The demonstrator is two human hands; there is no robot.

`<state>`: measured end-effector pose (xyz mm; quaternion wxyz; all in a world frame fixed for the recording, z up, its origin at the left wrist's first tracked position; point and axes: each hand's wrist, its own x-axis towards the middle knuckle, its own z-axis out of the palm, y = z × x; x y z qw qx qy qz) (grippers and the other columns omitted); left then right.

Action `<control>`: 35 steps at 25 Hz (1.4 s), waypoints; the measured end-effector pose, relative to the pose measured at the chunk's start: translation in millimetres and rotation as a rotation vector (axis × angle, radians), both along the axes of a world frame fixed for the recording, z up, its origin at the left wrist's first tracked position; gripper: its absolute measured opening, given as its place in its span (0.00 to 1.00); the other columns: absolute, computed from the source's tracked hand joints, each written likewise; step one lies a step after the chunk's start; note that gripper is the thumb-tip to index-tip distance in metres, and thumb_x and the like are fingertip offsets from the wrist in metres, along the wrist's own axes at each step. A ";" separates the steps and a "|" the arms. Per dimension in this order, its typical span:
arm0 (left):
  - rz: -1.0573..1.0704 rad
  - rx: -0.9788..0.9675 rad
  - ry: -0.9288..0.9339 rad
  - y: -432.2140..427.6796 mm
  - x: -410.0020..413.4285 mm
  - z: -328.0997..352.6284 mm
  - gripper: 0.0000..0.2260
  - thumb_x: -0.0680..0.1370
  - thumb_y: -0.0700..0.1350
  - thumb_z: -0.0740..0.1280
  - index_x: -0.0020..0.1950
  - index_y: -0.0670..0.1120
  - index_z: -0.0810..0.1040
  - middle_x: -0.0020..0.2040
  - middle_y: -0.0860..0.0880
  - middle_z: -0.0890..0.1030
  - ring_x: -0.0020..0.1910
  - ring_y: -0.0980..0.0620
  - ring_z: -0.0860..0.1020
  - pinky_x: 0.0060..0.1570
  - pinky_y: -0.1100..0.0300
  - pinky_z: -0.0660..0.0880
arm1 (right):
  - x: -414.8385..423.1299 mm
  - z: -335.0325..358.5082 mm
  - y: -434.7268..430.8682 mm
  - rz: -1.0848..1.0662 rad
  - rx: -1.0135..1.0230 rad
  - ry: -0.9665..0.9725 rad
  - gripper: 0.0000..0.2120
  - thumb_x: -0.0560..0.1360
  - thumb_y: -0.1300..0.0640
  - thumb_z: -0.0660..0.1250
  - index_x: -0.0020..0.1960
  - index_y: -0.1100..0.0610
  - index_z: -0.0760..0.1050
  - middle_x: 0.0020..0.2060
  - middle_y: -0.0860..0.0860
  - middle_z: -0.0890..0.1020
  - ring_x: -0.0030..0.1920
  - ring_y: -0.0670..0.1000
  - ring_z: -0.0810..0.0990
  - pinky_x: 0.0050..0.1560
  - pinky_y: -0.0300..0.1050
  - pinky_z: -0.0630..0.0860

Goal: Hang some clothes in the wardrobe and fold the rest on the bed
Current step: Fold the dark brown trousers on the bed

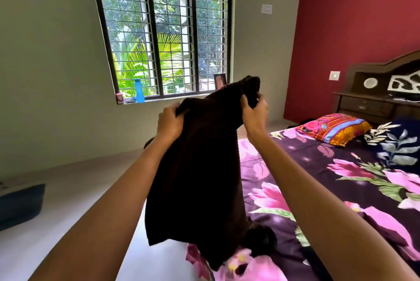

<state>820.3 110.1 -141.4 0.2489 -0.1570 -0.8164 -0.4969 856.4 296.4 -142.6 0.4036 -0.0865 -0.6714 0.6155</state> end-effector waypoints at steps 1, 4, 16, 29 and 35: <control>0.027 0.022 0.069 0.0 -2.6 5.9 0.10 0.79 0.38 0.62 0.57 0.38 0.78 0.55 0.38 0.80 0.56 0.42 0.77 0.50 0.60 0.68 | 1.7 -4.6 1.0 0.071 0.148 -0.009 0.35 0.74 0.50 0.69 0.74 0.58 0.57 0.69 0.57 0.67 0.68 0.55 0.67 0.71 0.51 0.64; -0.090 -0.009 0.275 4.3 -5.0 24.0 0.09 0.75 0.30 0.61 0.52 0.35 0.78 0.48 0.38 0.80 0.48 0.48 0.77 0.45 0.65 0.67 | 11.3 -14.7 -6.0 0.065 0.756 -0.070 0.58 0.61 0.33 0.73 0.78 0.52 0.43 0.76 0.55 0.46 0.76 0.57 0.45 0.73 0.58 0.44; -0.354 0.187 -0.027 11.2 -5.9 -32.0 0.20 0.73 0.50 0.71 0.63 0.49 0.70 0.57 0.51 0.76 0.57 0.55 0.75 0.54 0.69 0.71 | 10.7 -2.8 -27.8 -0.078 0.368 0.027 0.24 0.72 0.66 0.68 0.67 0.60 0.70 0.54 0.58 0.81 0.53 0.52 0.77 0.47 0.33 0.68; -0.165 -0.043 -0.145 14.3 -23.6 -57.5 0.07 0.73 0.40 0.72 0.49 0.39 0.82 0.41 0.45 0.83 0.41 0.55 0.77 0.42 0.56 0.70 | 7.3 16.1 41.3 -0.303 -0.171 -0.090 0.24 0.75 0.68 0.63 0.69 0.58 0.66 0.60 0.59 0.76 0.61 0.58 0.76 0.64 0.49 0.71; 0.056 0.024 0.065 35.9 -31.0 5.1 0.12 0.76 0.35 0.60 0.55 0.40 0.79 0.53 0.39 0.81 0.54 0.41 0.77 0.52 0.56 0.71 | -5.7 -6.8 62.0 -0.186 -0.010 -0.376 0.31 0.70 0.69 0.67 0.69 0.58 0.60 0.65 0.60 0.67 0.63 0.58 0.71 0.60 0.47 0.72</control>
